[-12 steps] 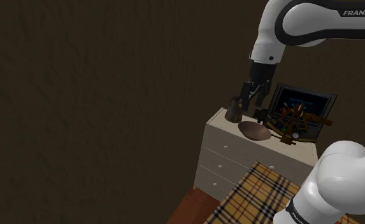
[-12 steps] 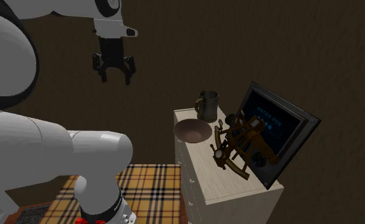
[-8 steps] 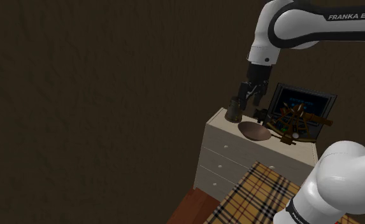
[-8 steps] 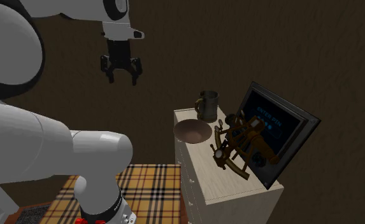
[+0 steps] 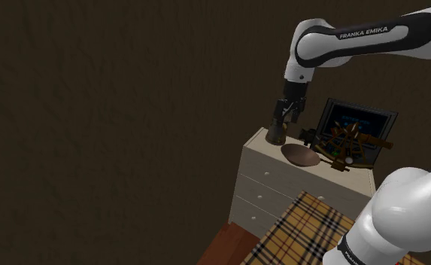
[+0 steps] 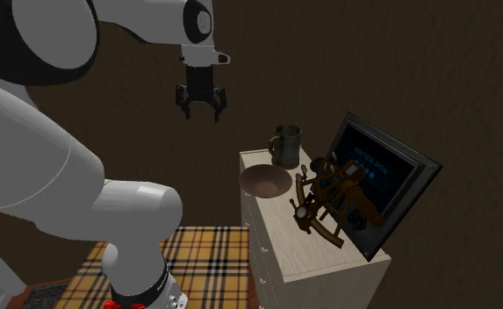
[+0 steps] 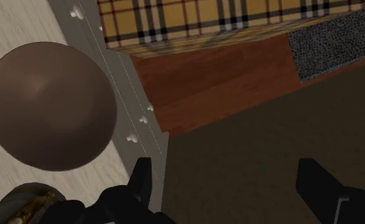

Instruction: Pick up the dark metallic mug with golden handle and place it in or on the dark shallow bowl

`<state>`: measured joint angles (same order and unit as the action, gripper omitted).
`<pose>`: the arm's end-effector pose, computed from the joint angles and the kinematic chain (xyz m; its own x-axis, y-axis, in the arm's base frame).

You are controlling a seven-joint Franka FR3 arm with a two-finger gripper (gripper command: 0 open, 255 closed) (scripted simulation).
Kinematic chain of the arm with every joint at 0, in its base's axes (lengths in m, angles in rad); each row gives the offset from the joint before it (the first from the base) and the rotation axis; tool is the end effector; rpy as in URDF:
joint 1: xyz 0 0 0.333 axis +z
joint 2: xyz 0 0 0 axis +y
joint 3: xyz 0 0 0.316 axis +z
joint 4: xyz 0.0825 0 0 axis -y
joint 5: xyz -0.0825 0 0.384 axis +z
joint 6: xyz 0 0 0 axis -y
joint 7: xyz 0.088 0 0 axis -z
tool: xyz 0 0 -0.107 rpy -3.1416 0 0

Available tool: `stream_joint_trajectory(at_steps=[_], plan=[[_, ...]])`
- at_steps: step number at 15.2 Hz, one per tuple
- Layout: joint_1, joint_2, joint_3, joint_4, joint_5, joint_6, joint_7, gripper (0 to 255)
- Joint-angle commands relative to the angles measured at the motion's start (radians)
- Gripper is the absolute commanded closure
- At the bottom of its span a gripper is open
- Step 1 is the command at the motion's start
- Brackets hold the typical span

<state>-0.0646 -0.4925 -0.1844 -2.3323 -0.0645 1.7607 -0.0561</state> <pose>0.3810 -0.1099 0.5105 0.9851 -0.1504 -0.0836 -0.1533 -0.9877 -0.0295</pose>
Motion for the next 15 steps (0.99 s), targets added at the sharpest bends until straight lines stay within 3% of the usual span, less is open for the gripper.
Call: stream_joint_trajectory(at_steps=[1, 8, 15], plan=[[-0.011, 0.065, -0.03, 0.037, -0.012, 0.028, -0.036, 0], [-0.038, 0.302, -0.118, 0.185, -0.012, 0.115, -0.15, 0], [-0.08, 0.559, -0.18, 0.39, 0.042, 0.159, -0.271, 0]])
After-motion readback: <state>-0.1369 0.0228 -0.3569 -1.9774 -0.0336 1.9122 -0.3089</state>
